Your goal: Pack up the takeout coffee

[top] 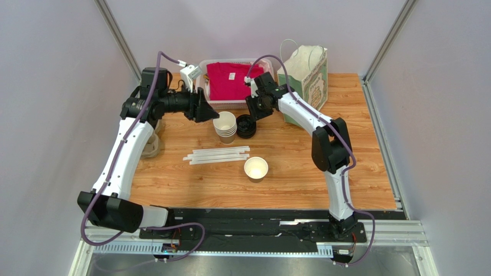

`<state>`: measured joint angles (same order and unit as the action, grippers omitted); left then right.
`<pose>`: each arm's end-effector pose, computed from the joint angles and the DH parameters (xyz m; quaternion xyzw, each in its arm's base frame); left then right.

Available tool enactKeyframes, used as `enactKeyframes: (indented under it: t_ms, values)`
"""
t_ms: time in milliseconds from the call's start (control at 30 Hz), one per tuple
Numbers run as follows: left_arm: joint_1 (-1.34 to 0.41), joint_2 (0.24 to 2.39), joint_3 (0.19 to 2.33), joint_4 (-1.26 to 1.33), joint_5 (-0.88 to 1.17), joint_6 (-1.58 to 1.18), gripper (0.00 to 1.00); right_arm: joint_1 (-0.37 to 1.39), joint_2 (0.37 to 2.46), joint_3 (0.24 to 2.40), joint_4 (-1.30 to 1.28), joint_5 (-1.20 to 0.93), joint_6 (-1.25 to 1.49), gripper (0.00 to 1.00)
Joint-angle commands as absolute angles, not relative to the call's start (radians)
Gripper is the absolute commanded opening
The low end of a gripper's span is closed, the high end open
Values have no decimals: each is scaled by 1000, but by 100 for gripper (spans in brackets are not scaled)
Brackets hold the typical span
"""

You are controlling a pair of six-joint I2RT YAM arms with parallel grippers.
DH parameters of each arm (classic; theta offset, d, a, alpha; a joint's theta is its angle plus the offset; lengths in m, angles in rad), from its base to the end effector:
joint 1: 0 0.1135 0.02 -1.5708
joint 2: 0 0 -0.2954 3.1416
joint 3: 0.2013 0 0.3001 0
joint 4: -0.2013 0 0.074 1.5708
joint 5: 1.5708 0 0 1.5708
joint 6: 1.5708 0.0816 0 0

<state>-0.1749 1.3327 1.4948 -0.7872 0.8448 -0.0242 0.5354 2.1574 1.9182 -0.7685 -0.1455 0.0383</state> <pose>0.3190 -0.1183 0.4322 0.2473 0.7957 -0.4044 0.3771 0.4808 0.2989 0.2173 -0.2553 0.9237 0.1454 0.2460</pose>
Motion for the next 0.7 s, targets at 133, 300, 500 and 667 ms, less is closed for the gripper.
enactKeyframes:
  t_ms: [133,300,500,667]
  values:
    - [-169,1333,1496,-755,877,-37,58,551,2187,1980,-761,-110,37,37]
    - [-167,1338,1500,-753,885,-49,57,551,2204,1994,-762,-95,35,35]
    - [-167,1341,1500,-753,887,-49,58,554,2212,2002,-765,-91,34,29]
    - [-166,1345,1508,-753,891,-52,57,555,2212,2003,-767,-89,34,15]
